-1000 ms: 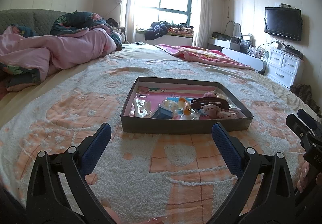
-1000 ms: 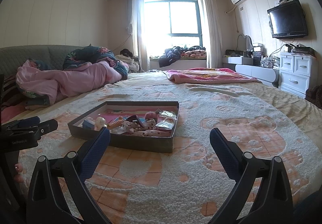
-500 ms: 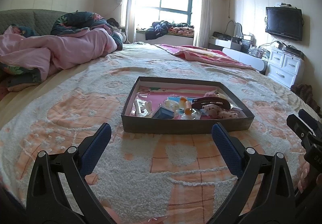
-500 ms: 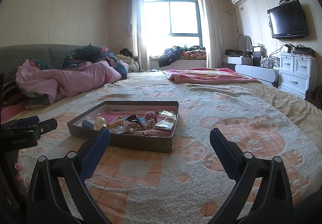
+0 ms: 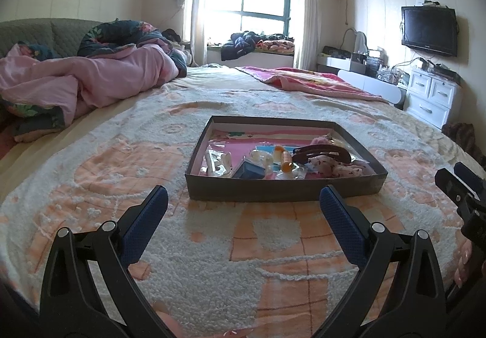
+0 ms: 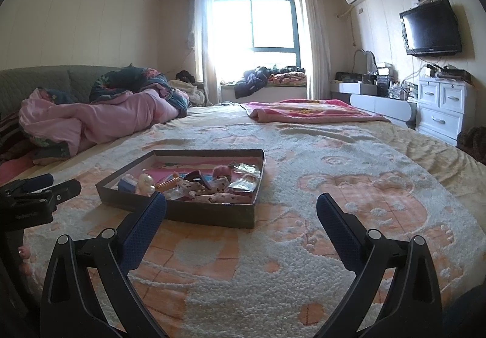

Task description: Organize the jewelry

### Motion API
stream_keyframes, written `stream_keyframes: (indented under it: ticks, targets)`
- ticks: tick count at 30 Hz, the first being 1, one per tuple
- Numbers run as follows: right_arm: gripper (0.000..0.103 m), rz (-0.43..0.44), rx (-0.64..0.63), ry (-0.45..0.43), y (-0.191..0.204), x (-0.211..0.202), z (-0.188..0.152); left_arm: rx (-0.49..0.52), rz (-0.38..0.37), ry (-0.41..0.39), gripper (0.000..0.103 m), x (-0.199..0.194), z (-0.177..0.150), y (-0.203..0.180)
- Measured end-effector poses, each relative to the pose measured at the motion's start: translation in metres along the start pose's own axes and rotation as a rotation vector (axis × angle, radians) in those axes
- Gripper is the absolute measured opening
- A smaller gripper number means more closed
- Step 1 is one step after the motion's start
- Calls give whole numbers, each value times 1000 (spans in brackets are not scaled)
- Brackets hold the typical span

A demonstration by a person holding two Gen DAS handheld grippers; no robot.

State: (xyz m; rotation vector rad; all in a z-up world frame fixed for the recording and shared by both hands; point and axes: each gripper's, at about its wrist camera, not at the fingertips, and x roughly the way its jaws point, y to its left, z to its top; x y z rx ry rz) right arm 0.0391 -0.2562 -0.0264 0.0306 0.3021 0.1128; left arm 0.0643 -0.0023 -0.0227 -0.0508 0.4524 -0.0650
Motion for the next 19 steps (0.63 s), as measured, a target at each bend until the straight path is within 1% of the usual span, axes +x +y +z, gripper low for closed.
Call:
stream_keyframes:
  ticks: [4, 9, 12, 15, 16, 18, 19]
  targets:
    - [97, -12, 13, 14, -5, 2, -1, 5, 11, 7, 92, 2, 0, 1]
    - [97, -16, 9, 16, -4, 5, -2, 8, 3, 3, 92, 1, 1, -1]
    - [96, -21, 24, 30, -7, 8, -1, -16, 15, 11, 92, 5, 4, 6]
    - [96, -51, 72, 70, -21, 22, 6, -78, 63, 51, 92, 16, 9, 26]
    - [96, -88, 75, 100, -30, 34, 13, -103, 85, 74, 92, 23, 12, 36]
    - [96, -172, 71, 148, -48, 57, 23, -153, 164, 125, 92, 41, 20, 68]
    - [96, -221, 89, 165, -66, 73, 31, -172, 203, 155, 92, 53, 25, 85]
